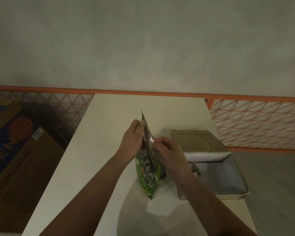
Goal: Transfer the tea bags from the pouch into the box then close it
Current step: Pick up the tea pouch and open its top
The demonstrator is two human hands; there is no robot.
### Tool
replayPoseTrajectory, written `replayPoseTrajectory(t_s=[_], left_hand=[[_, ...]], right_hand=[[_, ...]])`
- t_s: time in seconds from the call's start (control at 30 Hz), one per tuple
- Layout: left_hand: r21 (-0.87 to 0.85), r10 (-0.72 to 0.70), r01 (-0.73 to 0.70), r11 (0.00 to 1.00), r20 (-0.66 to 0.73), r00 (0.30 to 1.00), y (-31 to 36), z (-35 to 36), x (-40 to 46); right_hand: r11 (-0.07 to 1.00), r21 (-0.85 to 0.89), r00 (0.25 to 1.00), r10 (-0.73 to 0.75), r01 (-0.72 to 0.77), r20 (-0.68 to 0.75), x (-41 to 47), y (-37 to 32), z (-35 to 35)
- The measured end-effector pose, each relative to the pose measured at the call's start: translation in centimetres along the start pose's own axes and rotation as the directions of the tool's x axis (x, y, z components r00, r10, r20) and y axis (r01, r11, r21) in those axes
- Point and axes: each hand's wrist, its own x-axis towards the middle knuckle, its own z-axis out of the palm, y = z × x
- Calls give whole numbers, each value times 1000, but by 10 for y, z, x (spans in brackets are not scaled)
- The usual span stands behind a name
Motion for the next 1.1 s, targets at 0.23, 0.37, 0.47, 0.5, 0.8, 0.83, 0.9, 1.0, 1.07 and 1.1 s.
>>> replayPoseTrajectory(t_s=[0.23,0.37,0.47,0.5,0.8,0.83,0.9,1.0,1.07,1.1], left_hand=[[88,127,-136,987,98,987,-1,-3,0],[94,100,-107,990,76,992,-3,-9,0],[97,77,-76,992,3,997,-3,-16,1],[107,80,-79,991,-11,997,-3,-18,2],[240,150,-145,960,0,989,17,-18,1],[253,168,-161,954,-8,986,17,-22,1],[263,194,-172,949,-57,979,14,-31,1],[251,206,-163,954,-155,966,8,-44,4],[222,172,-133,966,-166,971,8,-44,5],[207,137,-105,973,-145,980,9,-42,4]], right_hand=[[993,-60,994,-104,102,-35,13,-12,4],[993,-86,981,-88,74,-171,16,-9,-5],[993,-97,972,-81,61,-222,19,-5,-12],[988,-140,973,-94,66,-208,20,-5,-12],[948,-282,984,-171,149,-52,16,-11,-5],[942,-299,983,-176,154,-50,17,-12,-9],[935,-320,978,-190,154,-85,18,-12,-21],[928,-341,958,-220,147,-185,19,-11,-37],[932,-330,957,-220,149,-190,18,-12,-38],[932,-327,961,-219,154,-172,17,-12,-35]])
